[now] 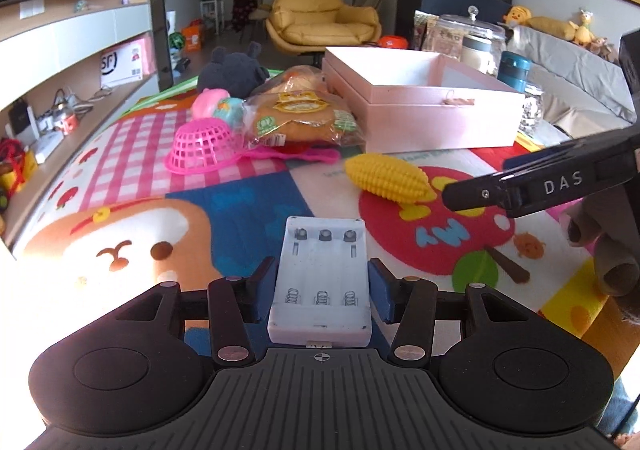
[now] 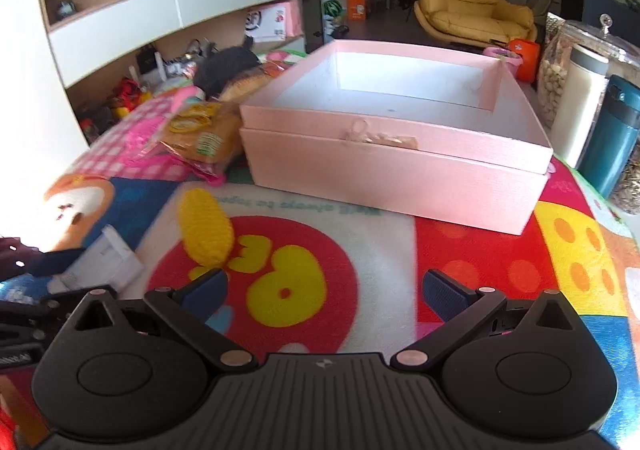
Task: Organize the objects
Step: 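Grasp the white battery charger with the left gripper while the right gripper reaches for the yellow corn, then carry the charger into the pink box with the left gripper while the right gripper grasps the corn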
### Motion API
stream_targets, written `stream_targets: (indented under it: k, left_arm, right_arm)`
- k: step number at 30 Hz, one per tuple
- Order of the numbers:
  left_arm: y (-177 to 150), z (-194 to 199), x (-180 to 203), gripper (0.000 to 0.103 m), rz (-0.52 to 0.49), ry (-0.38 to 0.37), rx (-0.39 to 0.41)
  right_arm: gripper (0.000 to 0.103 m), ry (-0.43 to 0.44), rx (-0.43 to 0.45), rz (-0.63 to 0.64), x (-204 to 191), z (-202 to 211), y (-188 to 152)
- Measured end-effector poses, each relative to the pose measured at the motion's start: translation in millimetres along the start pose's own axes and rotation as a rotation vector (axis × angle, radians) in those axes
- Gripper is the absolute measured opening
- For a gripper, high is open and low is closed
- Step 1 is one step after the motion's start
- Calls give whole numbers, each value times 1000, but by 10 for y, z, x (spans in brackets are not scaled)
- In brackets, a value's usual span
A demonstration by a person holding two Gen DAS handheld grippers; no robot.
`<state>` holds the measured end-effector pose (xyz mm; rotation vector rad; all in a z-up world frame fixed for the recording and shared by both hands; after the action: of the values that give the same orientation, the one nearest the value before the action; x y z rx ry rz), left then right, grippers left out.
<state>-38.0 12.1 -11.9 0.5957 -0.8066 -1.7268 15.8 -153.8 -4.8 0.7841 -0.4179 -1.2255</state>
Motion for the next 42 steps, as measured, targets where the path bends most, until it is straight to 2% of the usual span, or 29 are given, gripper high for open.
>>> stream_targets:
  k: [2,3,6,7,11,14,16,18,20,22,24,31,33,35,37,42]
  left_arm:
    - [8,-8,2,53,1,3,-2]
    - [9,-7,-7,53,5,1,-3]
    - [-2,-2,-25,53,15,-7,3]
    - [-10,0,-28,53,16,-7,6]
    - [-25,-11,1,53,1,10,16]
    - [-31,-9,3,53,4,11,22]
    - [-36,-7,-4,53,7,8,25]
    - [-41,-5,-6,53,6,8,26]
    - [-40,-4,-10,53,8,10,27]
    - [-40,-4,-5,53,10,12,26]
    - [-38,-6,6,53,9,17,24]
    - [-47,6,50,53,1,44,34]
    - [-17,18,76,53,4,28,26]
    - [88,57,117,52,24,-28,34]
    - [316,120,194,52,12,-51,72]
    - [1295,171,383,53,-16,-75,261]
  right_arm:
    - [103,-3,2,49,-138,-3,33]
    - [103,-31,-1,77,-193,-36,57]
    - [103,-196,43,96,-218,-98,167]
    - [103,-200,64,87,-218,-82,209]
    - [103,-35,72,51,-343,-32,291]
    - [102,-41,47,49,-463,-184,311]
    - [91,-34,29,44,-501,-327,337]
    - [87,-36,8,39,-512,-461,373]
    - [71,-53,-19,43,-505,-545,383]
    - [42,-78,-18,69,-516,-519,382]
    - [31,-63,-17,87,-523,-408,366]
    - [31,-61,32,122,-376,235,174]
    - [31,-70,49,116,-293,413,122]
    - [31,-85,69,109,-203,548,83]
    - [31,-110,96,107,-106,648,51]
    - [31,-134,144,81,83,753,14]
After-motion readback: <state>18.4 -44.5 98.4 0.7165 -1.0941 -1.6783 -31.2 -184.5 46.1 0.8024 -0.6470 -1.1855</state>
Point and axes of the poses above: each gripper's, at about its wrist camera, not at the fingertips, and z roughly against the way its jaws point, x to its right, y to its top, the point moved 4 cm from there along -z, roughly the way its jaws point, and after that the axes turned 1 degree about -x, right-handed, at the moved point
